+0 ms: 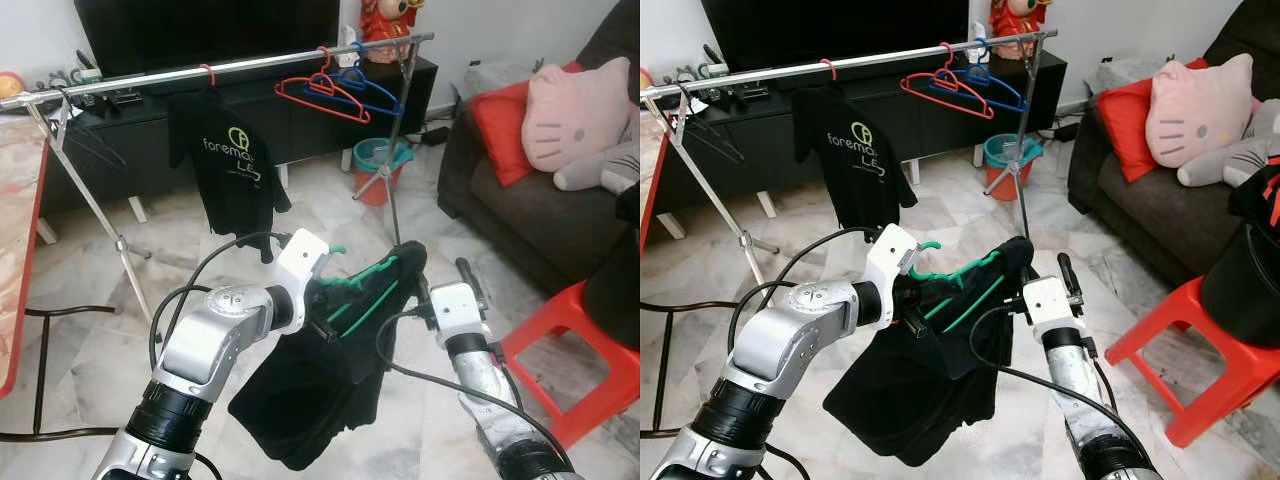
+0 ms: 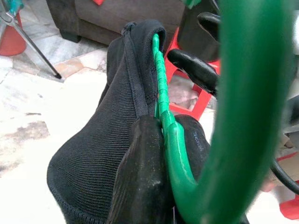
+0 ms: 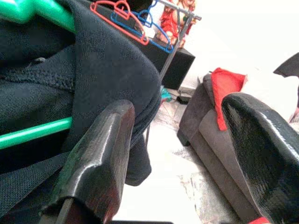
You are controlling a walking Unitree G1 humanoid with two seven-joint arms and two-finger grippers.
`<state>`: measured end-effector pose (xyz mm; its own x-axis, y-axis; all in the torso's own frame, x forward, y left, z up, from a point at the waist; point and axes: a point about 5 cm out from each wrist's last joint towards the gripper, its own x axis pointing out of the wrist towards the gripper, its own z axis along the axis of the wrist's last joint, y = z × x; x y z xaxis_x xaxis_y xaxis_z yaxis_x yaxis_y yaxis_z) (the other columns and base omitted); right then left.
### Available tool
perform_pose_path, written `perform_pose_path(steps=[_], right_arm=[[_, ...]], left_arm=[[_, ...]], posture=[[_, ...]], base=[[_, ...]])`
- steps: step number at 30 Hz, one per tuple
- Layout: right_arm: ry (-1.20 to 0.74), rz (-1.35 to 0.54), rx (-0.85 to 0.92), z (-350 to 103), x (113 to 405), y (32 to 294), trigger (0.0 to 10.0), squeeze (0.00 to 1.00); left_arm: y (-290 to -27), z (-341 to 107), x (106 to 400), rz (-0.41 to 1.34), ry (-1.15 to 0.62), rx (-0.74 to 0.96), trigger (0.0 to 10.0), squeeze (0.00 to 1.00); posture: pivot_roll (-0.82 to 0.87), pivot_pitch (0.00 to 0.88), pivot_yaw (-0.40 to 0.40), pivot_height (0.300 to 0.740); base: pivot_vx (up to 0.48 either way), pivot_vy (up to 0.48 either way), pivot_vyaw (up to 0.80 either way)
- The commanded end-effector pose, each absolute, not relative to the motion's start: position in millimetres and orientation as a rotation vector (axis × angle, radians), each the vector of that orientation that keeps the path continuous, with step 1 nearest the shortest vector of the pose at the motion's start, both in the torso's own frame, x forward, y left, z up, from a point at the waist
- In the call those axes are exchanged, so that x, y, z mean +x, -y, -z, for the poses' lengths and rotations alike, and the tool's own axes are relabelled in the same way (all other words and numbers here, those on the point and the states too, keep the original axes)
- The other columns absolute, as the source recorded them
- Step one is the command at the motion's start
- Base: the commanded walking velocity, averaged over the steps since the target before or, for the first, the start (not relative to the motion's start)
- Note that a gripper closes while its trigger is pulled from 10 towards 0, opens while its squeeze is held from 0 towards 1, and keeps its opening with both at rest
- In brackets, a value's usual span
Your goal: Hang hanger
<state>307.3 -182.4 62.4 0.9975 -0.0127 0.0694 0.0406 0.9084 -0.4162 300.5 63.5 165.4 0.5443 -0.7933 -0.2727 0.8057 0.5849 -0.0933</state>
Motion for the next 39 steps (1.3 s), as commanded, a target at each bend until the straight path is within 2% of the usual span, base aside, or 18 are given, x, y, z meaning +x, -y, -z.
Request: perform_pose_path(steps=[1, 10, 17, 30, 39], right_arm=[[0.065, 0.038, -0.403, -64, 309, 183, 10.0, 0.0], [0.035, -0.067, -0.346, -56, 306, 170, 10.0, 0.0], [0.076, -0.033, -0.191, -65, 310, 172, 10.0, 0.0], [0.089, -0.113, -0.15, -68, 314, 168, 10.0, 0.0], [0.093, -0.094, -0.173, -70, 316, 169, 10.0, 0.0]], left_arm=[[-59, -179, 299, 0.973, -0.234, 0.074, 10.0, 0.0], [-59, -180, 299, 0.974, -0.218, 0.092, 10.0, 0.0], [-54, -183, 293, 1.029, -0.201, 0.096, 10.0, 0.0], [-53, -182, 293, 1.033, -0.2, 0.105, 10.0, 0.0], [-54, -181, 293, 1.035, -0.2, 0.108, 10.0, 0.0]], posture=[[0.07, 0.0, -0.02, 0.74], [0.07, 0.0, -0.02, 0.74], [0.08, 0.0, -0.02, 0.74], [0.07, 0.0, -0.017, 0.74], [0.08, 0.0, -0.016, 0.74]], base=[[0.0, 0.0, 0.0], [0.0, 0.0, 0.0], [0.0, 0.0, 0.0], [0.0, 0.0, 0.0], [0.0, 0.0, 0.0]])
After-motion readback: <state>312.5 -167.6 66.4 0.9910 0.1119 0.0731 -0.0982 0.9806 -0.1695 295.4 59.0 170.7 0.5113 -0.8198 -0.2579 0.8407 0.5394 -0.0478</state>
